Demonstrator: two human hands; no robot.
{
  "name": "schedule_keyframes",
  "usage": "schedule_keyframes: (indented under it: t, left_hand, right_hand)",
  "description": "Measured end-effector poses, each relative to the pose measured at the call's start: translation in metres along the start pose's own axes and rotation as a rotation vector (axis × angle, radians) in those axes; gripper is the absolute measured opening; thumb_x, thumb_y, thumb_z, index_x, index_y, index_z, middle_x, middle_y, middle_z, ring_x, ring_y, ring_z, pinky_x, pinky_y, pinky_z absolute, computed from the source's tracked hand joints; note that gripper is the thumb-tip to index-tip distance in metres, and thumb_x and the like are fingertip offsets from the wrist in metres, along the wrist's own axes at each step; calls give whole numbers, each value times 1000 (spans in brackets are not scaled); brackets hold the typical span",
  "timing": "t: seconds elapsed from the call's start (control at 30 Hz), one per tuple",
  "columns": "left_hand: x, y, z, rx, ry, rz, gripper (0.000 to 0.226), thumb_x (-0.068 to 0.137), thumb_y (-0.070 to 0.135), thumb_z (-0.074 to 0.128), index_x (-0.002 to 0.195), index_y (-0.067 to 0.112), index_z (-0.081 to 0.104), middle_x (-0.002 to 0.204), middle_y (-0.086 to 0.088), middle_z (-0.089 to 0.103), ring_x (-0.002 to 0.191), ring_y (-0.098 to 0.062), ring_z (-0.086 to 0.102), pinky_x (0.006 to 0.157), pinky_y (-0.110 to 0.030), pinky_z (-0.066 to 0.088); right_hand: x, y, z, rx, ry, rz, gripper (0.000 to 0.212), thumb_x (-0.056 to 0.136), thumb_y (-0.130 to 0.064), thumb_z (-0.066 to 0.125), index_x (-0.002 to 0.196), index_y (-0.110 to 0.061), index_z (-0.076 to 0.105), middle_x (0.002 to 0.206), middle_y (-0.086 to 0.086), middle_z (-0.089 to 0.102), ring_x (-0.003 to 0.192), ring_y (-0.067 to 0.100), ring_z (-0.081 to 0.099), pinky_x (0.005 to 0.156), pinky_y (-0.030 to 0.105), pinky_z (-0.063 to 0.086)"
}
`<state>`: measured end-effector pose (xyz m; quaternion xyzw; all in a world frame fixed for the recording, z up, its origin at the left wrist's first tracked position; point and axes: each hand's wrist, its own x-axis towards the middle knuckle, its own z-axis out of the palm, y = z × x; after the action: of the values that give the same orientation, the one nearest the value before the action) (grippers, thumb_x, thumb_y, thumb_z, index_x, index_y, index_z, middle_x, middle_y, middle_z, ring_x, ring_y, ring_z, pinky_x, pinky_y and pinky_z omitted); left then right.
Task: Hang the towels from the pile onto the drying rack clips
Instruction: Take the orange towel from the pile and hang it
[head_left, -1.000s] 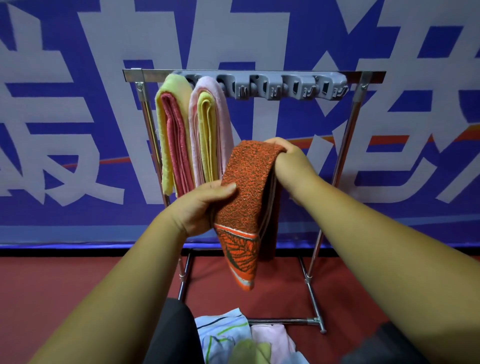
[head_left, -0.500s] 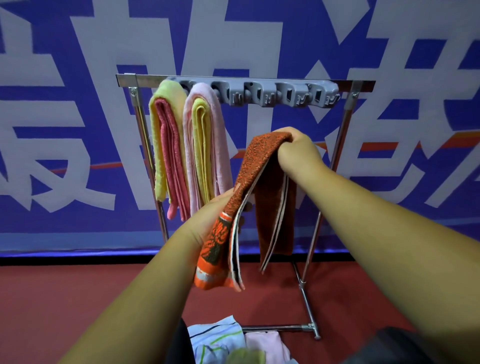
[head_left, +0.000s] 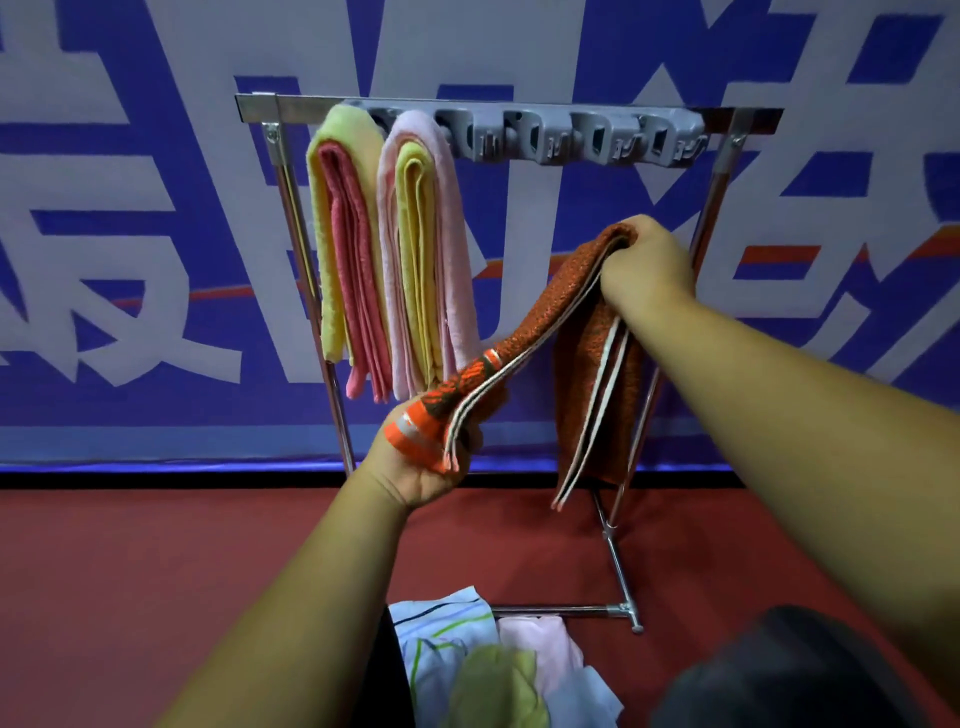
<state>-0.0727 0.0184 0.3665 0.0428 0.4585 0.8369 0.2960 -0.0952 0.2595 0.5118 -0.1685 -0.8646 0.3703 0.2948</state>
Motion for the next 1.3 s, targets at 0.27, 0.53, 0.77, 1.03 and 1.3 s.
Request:
schedule_keyframes:
  t: [0.27, 0.53, 0.77, 1.03, 1.3]
  left_hand:
    - [14, -27, -27, -239, 134, -162, 14, 91, 0, 68, 104, -5, 69, 90, -14, 71, 73, -17, 72, 66, -24, 62]
    - [36, -36, -28, -24, 520, -175, 26, 102, -11, 45, 93, 4, 64, 84, -15, 63, 48, -12, 59, 39, -15, 45]
    - [33, -3, 7, 516, 643, -148, 59, 106, 61, 44, 100, 5, 59, 97, -20, 70, 85, -36, 74, 77, -50, 61]
    - [6, 56, 107, 1068, 287, 329, 48, 95, 40, 60, 137, 21, 50, 121, 4, 64, 99, -12, 64, 76, -31, 53]
    - [23, 77, 134, 1426, 522, 578, 29, 95, 23, 59, 121, 13, 51, 104, -5, 60, 87, -22, 62, 70, -39, 51]
  right_hand:
    - [0, 10, -3, -10, 35, 13, 31, 98, -12, 49, 120, -22, 68, 118, 8, 68, 106, 31, 64, 84, 36, 52]
    - [-8, 7, 1, 56, -1, -68, 33, 98, -11, 51, 119, -27, 71, 109, -3, 70, 98, 19, 64, 79, 27, 46]
    - [-7, -10, 1, -79, -65, -188, 38, 96, -8, 51, 118, -23, 78, 117, 4, 75, 109, 24, 68, 87, 26, 49]
    - [-10, -40, 7, -296, -219, -247, 29, 96, -7, 48, 96, -15, 77, 101, 10, 72, 84, 30, 65, 67, 33, 50]
    - [-11, -59, -5, -366, -293, -256, 20, 96, -6, 49, 81, -8, 62, 90, 15, 64, 71, 28, 55, 57, 33, 42]
